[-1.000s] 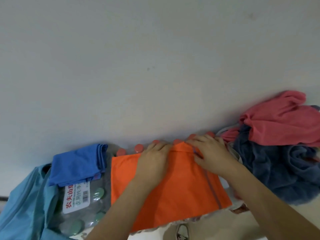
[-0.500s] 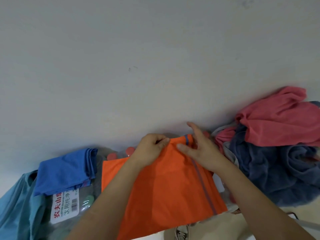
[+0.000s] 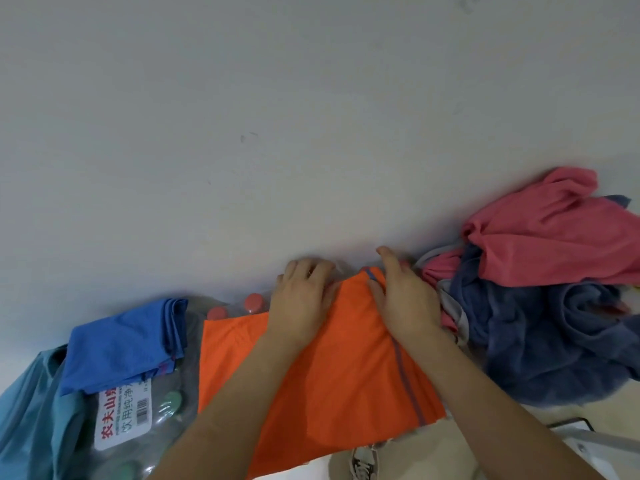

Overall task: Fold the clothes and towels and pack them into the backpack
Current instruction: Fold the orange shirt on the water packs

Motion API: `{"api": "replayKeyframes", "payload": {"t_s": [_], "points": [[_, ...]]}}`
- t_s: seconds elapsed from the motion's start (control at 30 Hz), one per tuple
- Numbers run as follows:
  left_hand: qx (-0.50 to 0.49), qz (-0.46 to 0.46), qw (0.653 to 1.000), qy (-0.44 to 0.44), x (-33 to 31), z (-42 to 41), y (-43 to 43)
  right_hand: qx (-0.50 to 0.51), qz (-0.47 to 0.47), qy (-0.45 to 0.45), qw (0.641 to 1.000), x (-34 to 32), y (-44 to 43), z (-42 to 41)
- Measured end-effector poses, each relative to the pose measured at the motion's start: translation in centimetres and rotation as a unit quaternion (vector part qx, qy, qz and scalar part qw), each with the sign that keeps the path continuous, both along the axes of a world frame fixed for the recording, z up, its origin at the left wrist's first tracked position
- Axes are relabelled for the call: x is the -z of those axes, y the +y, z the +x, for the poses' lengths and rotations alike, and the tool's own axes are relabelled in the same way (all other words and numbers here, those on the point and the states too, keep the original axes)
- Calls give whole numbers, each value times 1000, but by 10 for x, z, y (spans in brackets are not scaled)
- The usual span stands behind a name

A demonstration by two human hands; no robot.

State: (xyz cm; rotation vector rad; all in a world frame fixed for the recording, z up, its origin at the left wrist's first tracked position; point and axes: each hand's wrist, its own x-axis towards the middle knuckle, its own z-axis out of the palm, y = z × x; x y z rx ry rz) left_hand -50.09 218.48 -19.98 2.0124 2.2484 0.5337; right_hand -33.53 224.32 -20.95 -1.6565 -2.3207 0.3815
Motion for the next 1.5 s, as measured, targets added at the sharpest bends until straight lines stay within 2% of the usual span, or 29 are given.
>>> {"api": "replayKeyframes", "payload": {"t_s": [0.1, 0.17, 0.27, 0.3, 0.4, 0.6, 0.7, 0.83, 0.97, 1.13, 1.2, 1.33, 1.5], "points": [[65, 42, 997, 22, 0, 26, -23, 3, 48, -8, 999, 9, -1, 1], [104, -12, 994, 41, 7, 54, -47, -11, 54, 41, 998, 0, -4, 4], [96, -81, 990, 60, 21, 75, -71, -21, 56, 84, 995, -20, -22, 20], [90, -83, 990, 66, 25, 77, -73, -22, 38, 84, 996, -25, -32, 30], [83, -85, 989, 89, 25, 76, -68, -9, -95, 74, 993, -26, -75, 63], [133, -70, 986, 77, 15, 96, -84, 45, -121, 22, 991, -14, -129, 80], [169, -86, 978, 88, 22, 112, -102, 57, -154, 65, 984, -19, -125, 83], [151, -88, 979, 100, 26, 118, -101, 56, -221, 133, 964, -25, -119, 84], [164, -56, 983, 58, 36, 123, -108, 74, -276, 157, 945, -29, -114, 84], [135, -14, 990, -29, 23, 118, -103, 122, -366, 259, 885, -48, -91, 87], [119, 8, 991, -65, 16, 117, -108, 129, -383, 272, 873, -48, -78, 80], [112, 26, 984, -135, 10, 111, -121, 108, -304, 259, 910, -38, -47, 54], [99, 15, 978, -184, 10, 110, -136, 66, -282, 211, 933, -20, -23, 42]]}}
